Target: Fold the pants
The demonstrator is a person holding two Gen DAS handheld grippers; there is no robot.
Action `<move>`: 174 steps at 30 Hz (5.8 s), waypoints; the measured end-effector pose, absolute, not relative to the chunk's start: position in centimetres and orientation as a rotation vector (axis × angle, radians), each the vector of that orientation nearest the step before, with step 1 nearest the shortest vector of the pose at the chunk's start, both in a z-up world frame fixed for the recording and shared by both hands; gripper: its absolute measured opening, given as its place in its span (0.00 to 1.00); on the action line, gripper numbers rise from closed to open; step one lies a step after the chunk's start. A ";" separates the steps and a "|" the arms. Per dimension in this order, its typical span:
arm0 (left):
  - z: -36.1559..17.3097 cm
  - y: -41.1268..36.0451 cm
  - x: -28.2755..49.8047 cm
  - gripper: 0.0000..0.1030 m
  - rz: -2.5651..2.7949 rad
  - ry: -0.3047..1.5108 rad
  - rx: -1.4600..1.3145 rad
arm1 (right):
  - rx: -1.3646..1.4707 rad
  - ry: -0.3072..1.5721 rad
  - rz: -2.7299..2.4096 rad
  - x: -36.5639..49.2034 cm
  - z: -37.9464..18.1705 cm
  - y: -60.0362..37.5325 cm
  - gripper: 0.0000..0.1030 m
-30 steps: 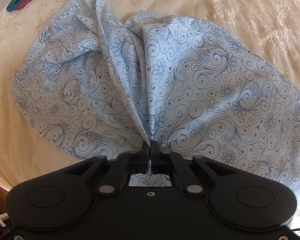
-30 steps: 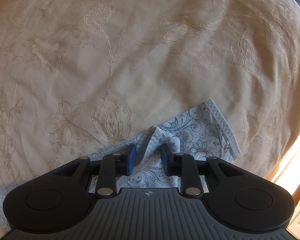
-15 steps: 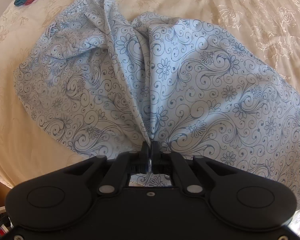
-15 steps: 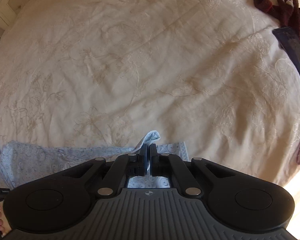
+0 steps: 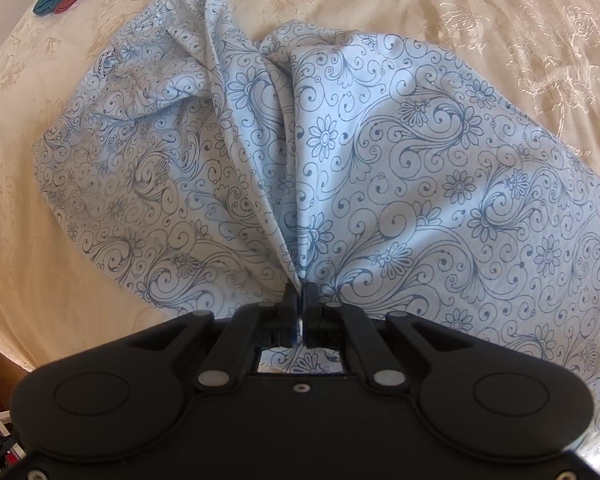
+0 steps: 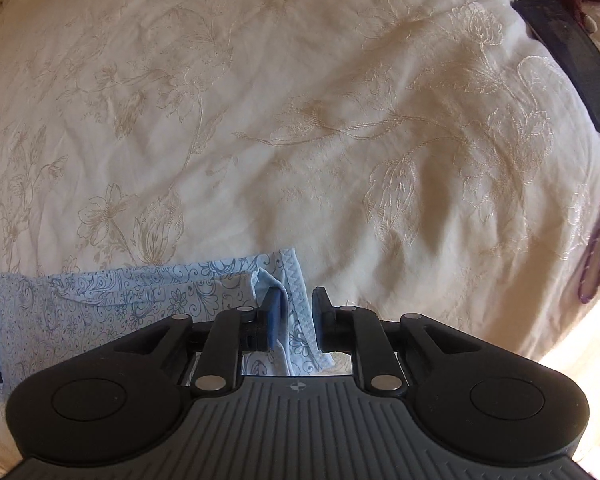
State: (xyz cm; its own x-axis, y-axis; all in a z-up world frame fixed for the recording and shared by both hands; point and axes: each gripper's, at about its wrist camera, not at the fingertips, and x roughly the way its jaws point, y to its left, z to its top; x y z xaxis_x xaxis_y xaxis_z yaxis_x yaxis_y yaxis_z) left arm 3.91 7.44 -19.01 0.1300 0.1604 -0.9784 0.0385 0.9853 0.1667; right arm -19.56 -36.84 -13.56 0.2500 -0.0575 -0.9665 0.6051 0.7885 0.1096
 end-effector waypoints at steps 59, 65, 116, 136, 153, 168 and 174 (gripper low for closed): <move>-14.9 9.1 2.0 0.43 0.055 1.334 0.065 | -0.004 1.127 0.239 -7.7 -13.1 -24.9 0.15; -12.4 10.7 2.8 0.43 -0.019 1.251 0.100 | 0.085 1.063 0.245 -5.6 -10.5 -22.3 0.15; -19.5 36.3 19.6 0.41 -0.167 1.393 -0.218 | 0.032 1.014 0.666 5.2 -8.7 17.5 0.03; -13.7 37.3 18.5 0.39 -0.174 1.237 -0.047 | -0.158 1.088 0.806 0.4 -12.2 24.2 0.21; -20.4 35.2 15.4 0.50 -0.195 1.376 0.212 | -0.091 1.105 0.333 7.1 -13.2 8.1 0.21; -20.8 36.9 16.4 0.50 -0.182 1.419 0.101 | -0.003 1.194 0.393 10.9 -16.8 7.8 0.04; -20.8 37.6 16.5 0.50 -0.169 1.427 0.083 | -0.006 1.148 0.310 10.8 -16.1 7.3 0.07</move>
